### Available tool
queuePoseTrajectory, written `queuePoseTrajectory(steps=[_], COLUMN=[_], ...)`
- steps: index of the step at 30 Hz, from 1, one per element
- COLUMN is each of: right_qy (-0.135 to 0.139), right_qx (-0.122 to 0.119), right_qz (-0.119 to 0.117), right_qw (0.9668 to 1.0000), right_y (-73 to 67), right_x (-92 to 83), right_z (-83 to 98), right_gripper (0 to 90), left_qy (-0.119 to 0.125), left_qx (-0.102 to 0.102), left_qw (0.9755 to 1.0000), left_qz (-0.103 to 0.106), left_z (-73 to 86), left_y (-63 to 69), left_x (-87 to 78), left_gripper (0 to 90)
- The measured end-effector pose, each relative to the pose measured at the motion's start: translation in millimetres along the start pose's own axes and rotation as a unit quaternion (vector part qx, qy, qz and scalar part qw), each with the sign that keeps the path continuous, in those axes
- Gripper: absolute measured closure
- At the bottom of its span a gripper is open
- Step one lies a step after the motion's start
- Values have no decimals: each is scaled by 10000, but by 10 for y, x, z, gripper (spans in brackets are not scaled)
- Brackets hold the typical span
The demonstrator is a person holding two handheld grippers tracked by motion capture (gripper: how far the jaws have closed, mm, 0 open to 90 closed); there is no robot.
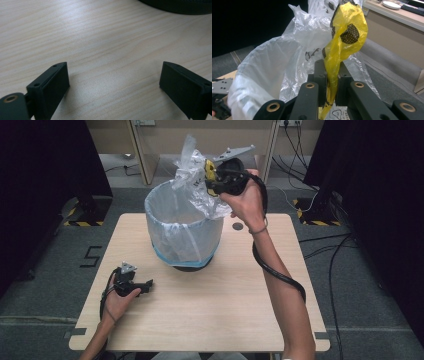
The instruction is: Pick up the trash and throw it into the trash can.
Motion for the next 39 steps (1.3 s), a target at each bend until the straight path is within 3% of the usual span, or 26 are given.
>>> queuePoseTrajectory(steps=[7, 10, 11, 12, 14, 20, 31, 39], right_qy=[-152, -202, -202, -94, 18, 21, 19, 55], right_qx=[-92, 9, 9, 118, 202, 105, 473, 655], right_qz=[-28, -34, -34, -67, -148, -122, 79, 154], right_qw=[9998, 9998, 9998, 9999, 9997, 9999, 9988, 9977], right_y=[-88, -93, -93, -92, -100, -83, 208, 307], right_x=[202, 287, 287, 296, 260, 123, -22, -125], right_z=[-83, -70, -70, -82, -99, -36, 412, 654], right_gripper=[779, 671, 671, 599, 582, 576, 512, 461], left_qy=[4, 6, 6, 5, 4, 1, -17, -9], left_qx=[0, -6, -6, -3, -2, 3, 0, -9], left_qw=[10000, 10000, 10000, 10000, 10000, 10000, 10000, 10000], left_qz=[15, 12, 12, 14, 14, 12, 22, 21], left_z=[0, 0, 0, 0, 0, 0, 1, 0], left_y=[1, 1, 1, 1, 1, 0, 1, 3], left_x=[-1, -1, -1, -1, -1, -1, -4, -4], left_gripper=[83, 83, 82, 82, 83, 82, 82, 82])
Point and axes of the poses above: each handheld gripper's, and its own axes: x roughly forward along the jaws, z roughly out of its underside, y roughly to its right, the point moved 6 cm from there along x, roughly forward along the jaws, and after that the axes turned 5 degrees about -y, right-handed, at the moved point
